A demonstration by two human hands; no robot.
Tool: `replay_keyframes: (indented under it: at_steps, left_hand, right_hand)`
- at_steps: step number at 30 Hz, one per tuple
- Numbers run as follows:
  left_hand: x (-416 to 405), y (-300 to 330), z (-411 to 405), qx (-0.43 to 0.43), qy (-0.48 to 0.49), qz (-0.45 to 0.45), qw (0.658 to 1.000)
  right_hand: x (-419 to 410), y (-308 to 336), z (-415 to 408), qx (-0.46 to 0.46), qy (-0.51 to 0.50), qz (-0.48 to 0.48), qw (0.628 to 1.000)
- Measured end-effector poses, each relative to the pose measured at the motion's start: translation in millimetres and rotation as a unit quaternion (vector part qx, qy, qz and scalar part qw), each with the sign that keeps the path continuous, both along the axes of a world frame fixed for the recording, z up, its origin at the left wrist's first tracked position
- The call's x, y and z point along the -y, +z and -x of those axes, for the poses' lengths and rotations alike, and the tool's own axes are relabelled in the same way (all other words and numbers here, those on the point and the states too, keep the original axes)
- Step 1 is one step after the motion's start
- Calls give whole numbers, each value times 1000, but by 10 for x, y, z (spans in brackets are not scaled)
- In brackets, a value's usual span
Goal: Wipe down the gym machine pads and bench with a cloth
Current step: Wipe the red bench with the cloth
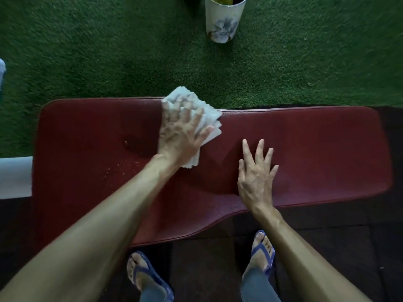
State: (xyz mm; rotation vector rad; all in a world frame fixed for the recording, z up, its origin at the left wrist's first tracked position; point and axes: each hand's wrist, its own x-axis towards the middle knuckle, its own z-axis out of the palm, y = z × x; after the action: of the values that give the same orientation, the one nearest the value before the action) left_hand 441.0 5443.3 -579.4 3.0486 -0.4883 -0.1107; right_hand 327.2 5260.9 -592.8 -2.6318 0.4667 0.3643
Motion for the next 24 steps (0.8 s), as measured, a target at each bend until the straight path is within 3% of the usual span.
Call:
replay_keyframes:
  at_steps: [4, 8, 12, 17, 21, 24]
  left_hand:
    - [-215, -26, 892, 8, -50, 44, 998]
    - [-1026, -16, 1775, -31, -70, 26, 997]
    - [-1779, -67, 1275, -21, -7, 24, 999]
    - [-1313, 45, 97, 26, 105, 39, 993]
    - [-909, 43, 135, 22, 66, 33, 997]
    - [-887, 82, 758, 20, -30, 84, 996]
  right_hand:
    - [-113, -37, -6, 5, -18, 15, 1000]
    - [-254, -91, 3, 15, -29, 22, 999]
    - [-355, -100, 0, 0, -31, 41, 999]
    - [-585, -116, 107, 15, 31, 63, 997]
    - [-625, -142, 123, 21, 30, 73, 997]
    - [-598, -126, 120, 7, 25, 69, 997]
